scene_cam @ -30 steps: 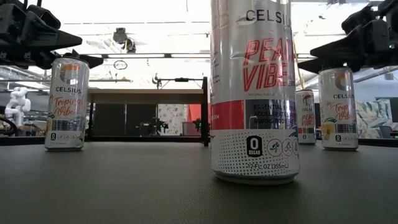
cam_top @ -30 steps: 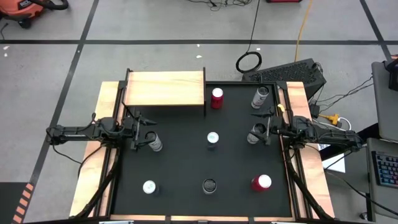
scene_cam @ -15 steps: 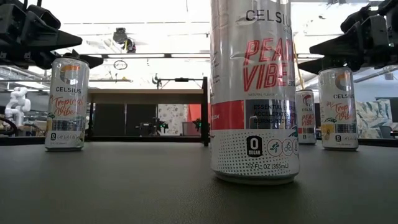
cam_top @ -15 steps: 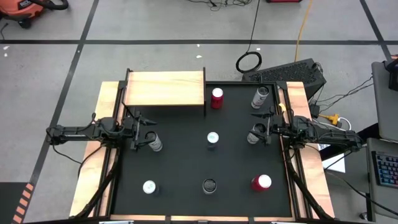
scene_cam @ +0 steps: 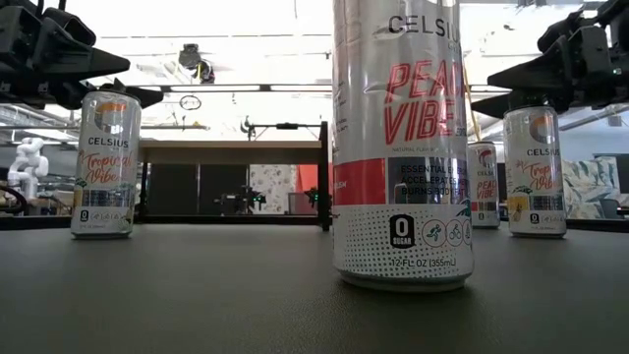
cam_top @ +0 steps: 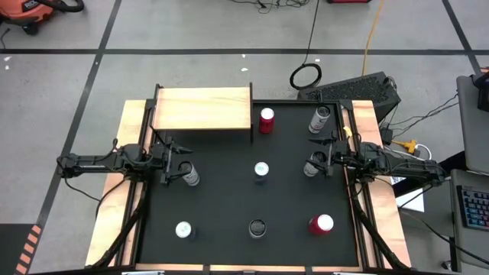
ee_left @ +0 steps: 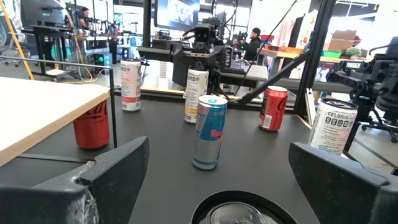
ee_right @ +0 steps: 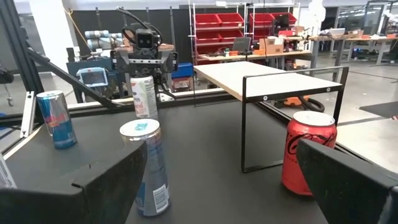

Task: Place canned beverage on shelf
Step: Put the white yellow soda can on the shelf

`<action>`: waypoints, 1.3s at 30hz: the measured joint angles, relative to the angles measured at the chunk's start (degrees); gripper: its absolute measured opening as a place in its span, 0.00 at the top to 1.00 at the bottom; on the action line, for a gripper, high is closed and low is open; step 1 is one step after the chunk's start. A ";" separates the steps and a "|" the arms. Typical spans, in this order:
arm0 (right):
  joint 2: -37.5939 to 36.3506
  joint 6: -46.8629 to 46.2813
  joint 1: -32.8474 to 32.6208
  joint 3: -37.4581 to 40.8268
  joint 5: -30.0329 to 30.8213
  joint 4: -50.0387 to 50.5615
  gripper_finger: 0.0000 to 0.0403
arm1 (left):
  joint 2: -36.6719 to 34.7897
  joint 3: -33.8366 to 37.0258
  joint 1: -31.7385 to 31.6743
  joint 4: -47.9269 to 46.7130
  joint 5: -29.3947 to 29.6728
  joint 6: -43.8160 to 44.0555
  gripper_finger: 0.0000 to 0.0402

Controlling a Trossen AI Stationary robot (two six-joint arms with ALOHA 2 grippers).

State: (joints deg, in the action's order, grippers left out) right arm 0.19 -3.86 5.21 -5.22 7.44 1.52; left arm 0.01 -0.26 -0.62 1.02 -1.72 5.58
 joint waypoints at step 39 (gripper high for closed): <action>0.00 -0.02 0.00 -0.04 0.04 0.40 0.02 | 0.02 0.00 0.01 0.44 4.37 -1.35 0.03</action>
State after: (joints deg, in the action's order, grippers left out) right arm 0.19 -3.87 5.21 -5.26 7.49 1.91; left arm 0.03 -0.25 -0.61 1.45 2.66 4.23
